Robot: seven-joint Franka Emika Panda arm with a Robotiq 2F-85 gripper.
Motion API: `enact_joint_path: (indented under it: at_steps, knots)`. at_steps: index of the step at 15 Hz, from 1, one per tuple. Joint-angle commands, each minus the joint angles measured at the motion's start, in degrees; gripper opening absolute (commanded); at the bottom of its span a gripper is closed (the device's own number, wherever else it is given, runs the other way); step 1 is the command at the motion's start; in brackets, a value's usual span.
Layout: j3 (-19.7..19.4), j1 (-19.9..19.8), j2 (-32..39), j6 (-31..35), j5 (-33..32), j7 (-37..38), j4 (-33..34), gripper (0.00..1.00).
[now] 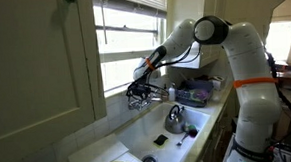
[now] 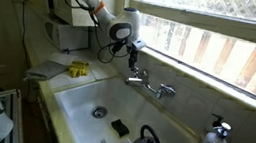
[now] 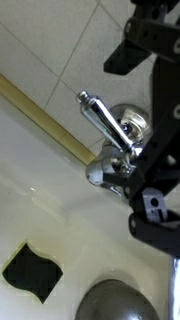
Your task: Turn the tap faucet to the left, then move the sponge backwards, then turn the tap faucet to the right and open the tap
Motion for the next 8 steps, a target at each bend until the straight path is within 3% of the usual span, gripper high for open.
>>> enact_joint_path:
  at_steps: [1,8]
  knots:
    - [0.4,-0.7,-0.8,-4.6,1.1,-6.2,-0.2,1.00]
    - [-0.8,0.1,-0.8,-7.9,-0.1,-9.1,0.2,1.00]
